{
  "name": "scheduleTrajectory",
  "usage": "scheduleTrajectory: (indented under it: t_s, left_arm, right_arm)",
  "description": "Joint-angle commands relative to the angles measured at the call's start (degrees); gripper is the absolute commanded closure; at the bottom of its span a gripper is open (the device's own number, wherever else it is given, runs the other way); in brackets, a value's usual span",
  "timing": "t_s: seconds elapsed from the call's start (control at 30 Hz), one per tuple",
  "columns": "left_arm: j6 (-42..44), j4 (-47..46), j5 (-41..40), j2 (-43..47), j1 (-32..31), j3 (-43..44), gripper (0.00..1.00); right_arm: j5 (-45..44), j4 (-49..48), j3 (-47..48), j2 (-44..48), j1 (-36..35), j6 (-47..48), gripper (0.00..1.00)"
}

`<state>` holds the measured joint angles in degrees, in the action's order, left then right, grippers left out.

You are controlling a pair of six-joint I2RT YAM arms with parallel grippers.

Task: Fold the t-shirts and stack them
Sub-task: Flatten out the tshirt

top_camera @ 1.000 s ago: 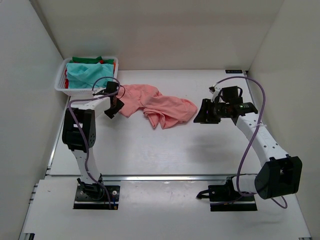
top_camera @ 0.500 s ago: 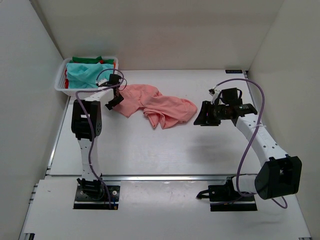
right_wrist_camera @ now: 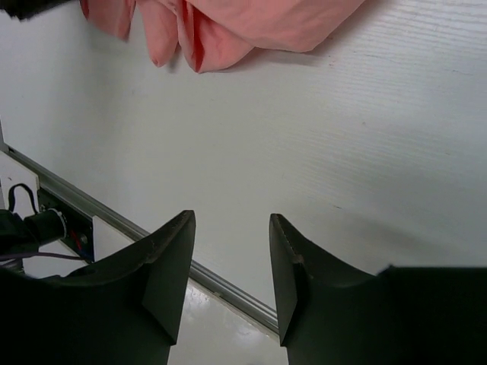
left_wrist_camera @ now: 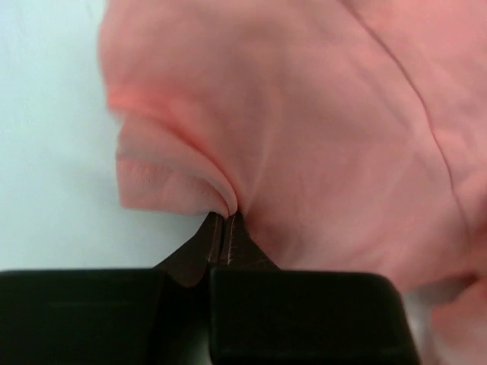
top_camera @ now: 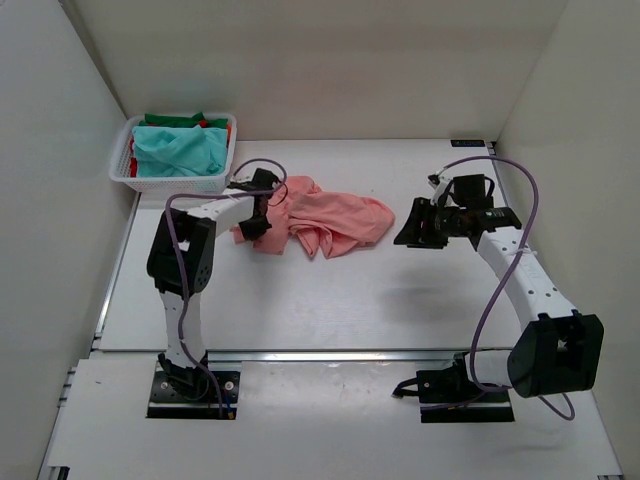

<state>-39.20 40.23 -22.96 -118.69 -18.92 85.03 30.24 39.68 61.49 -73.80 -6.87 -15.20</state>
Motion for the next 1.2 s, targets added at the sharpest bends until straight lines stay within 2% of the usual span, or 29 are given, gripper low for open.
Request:
scheduleTrajectory:
  t_s: [0.0,0.1,0.2,0.23,0.3,0.37,0.43,0.57,0.7,0.77,1.03,1.17]
  left_arm:
    - [-1.4,2.0,6.6,6.1,-2.6,-9.8,1.0]
    - [-1.5,0.7,8.5,10.3,-2.4,-14.3,1.0]
    - [-0.6,1.0,10.1,15.7,-1.5,-15.6,1.0]
    - [-0.1,0.9,10.5,17.0,-1.8,-15.3,1.0]
    - [1.0,1.4,11.4,21.0,-1.8,-14.3,1.0]
    - [1.0,3.6,11.8,23.6,-1.3,-12.0,1.0]
    - [1.0,4.8,12.8,26.4,-1.4,-10.9,1.0]
    - [-0.2,5.0,16.0,31.6,0.4,-12.8,1.0]
    - [-0.3,5.7,16.4,34.3,0.4,-13.5,1.0]
    - [0.0,6.2,15.8,34.8,0.3,-13.5,1.0]
    - [0.3,6.6,16.1,37.3,1.2,-13.8,1.0]
    - [0.2,6.6,16.4,38.5,1.5,-14.0,1.0]
  right_arm:
    - [0.8,-2.1,1.3,0.9,1.2,0.7,0.59]
    - [0.6,-1.9,1.4,0.7,0.8,1.2,0.59]
    - [-0.9,-1.2,1.3,-0.4,-0.2,1.8,0.69]
    - [-1.1,-1.7,1.4,-1.2,-0.6,1.7,0.69]
    - [-1.2,-2.3,1.3,-2.0,-0.2,1.0,0.65]
    - [-2.5,-4.9,0.7,-3.5,-0.9,-0.7,0.56]
    - [-2.9,-8.2,-0.2,-6.2,-1.2,-2.3,0.55]
    - [-2.4,-17.0,-1.9,-12.2,0.5,-10.7,0.56]
    - [4.8,-33.4,-9.1,-16.8,4.0,-24.6,0.58]
    - [5.6,-37.7,-10.5,-20.8,3.9,-28.6,0.56]
    - [6.4,-45.7,-3.5,-32.1,1.3,-38.4,0.54]
    - [5.0,-51.2,-6.3,-34.1,1.1,-45.8,0.51]
